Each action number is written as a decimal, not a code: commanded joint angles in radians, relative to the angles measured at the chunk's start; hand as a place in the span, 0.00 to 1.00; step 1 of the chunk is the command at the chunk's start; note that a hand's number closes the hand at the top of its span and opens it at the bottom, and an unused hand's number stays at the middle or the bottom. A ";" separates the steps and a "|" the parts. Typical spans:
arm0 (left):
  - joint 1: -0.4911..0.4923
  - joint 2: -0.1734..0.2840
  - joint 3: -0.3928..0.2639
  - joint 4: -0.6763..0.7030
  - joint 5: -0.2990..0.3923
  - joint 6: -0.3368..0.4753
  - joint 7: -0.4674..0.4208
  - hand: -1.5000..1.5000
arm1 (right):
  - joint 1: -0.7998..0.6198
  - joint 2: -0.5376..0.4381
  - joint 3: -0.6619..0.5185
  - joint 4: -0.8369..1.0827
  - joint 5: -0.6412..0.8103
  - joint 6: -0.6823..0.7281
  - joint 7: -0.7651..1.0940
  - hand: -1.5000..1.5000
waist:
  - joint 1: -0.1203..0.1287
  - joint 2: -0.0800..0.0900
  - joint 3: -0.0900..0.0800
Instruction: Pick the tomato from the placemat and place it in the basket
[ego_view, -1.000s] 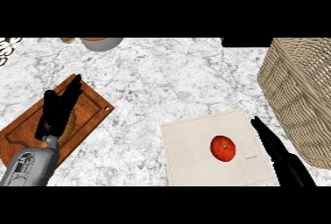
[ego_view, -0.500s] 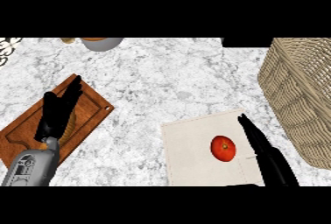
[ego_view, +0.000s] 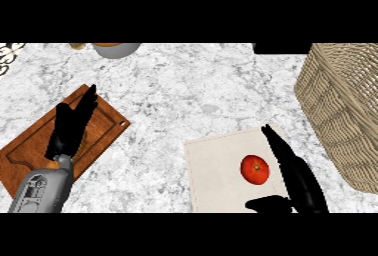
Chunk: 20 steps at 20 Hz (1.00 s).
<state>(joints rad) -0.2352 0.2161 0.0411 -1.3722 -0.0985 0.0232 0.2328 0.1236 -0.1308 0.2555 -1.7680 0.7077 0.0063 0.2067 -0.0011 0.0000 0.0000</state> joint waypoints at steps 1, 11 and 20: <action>-0.053 0.011 0.030 0.006 0.007 -0.032 0.036 0.50 | 0.022 0.021 0.025 -0.039 0.019 0.011 0.019 0.00 | -0.002 0.000 0.000; 0.023 -0.037 0.002 -0.073 -0.051 -0.010 0.060 0.50 | -0.018 0.057 0.012 0.061 0.049 -0.016 -0.006 0.00 | 0.000 -0.001 0.000; -0.006 -0.016 0.065 0.063 -0.024 -0.041 -0.054 0.50 | -0.063 0.049 0.066 0.213 0.251 -0.182 -0.116 1.00 | 0.000 0.001 0.000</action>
<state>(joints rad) -0.2351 0.1984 0.0837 -1.3547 -0.1253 -0.0178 0.2157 0.0811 -0.0944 0.2996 -1.6225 0.8841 -0.1104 0.1198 -0.0009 -0.0026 -0.0017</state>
